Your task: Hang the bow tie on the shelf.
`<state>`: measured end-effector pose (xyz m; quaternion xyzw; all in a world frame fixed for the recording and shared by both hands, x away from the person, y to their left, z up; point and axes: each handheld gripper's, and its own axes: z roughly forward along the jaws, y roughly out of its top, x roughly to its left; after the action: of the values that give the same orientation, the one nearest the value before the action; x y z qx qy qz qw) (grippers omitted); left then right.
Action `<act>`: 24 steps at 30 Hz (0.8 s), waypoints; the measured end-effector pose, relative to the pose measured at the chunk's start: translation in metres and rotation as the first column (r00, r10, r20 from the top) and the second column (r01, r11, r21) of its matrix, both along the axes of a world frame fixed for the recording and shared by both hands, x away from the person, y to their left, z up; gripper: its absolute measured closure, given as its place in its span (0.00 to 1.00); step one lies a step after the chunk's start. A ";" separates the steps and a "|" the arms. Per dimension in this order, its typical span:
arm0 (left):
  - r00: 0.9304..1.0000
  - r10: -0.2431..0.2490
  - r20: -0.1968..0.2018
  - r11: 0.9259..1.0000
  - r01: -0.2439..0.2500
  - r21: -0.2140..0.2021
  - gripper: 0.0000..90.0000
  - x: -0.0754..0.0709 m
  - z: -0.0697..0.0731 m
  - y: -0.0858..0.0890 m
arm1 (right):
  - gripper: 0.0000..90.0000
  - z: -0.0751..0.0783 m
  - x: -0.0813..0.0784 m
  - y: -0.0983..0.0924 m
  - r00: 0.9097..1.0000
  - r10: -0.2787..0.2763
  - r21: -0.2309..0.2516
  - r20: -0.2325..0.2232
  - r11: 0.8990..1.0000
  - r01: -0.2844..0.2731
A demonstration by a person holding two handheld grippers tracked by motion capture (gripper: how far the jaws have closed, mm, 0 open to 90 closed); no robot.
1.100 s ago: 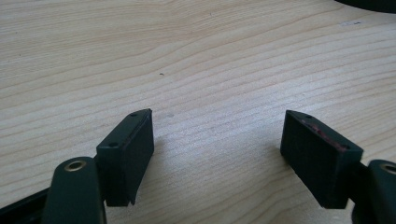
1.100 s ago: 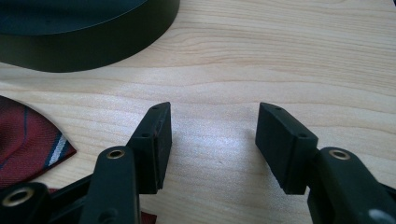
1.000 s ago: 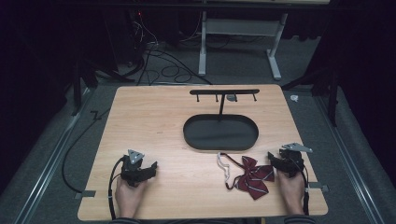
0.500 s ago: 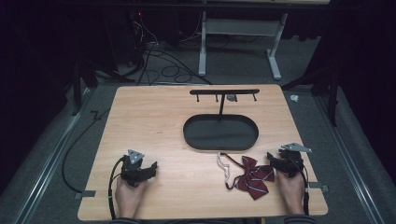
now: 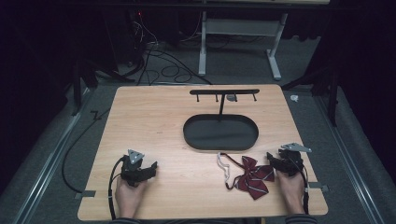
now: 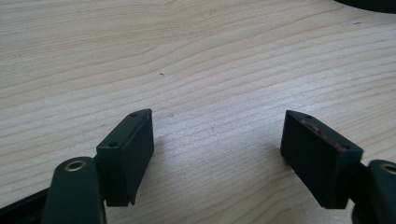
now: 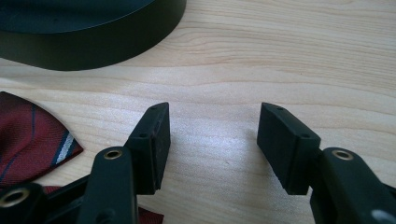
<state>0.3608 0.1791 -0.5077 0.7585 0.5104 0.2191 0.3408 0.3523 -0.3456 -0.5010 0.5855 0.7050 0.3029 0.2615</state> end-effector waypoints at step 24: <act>1.000 -0.001 0.000 1.000 0.001 0.002 0.29 0.000 0.000 0.000 | 0.60 0.022 -0.021 0.017 0.991 0.128 0.122 0.030 0.984 -0.131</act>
<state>0.3607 0.1791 -0.5077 0.7589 0.5100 0.2194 0.3403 0.3317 -0.3281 -0.4787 0.5501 0.7185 0.3689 0.2124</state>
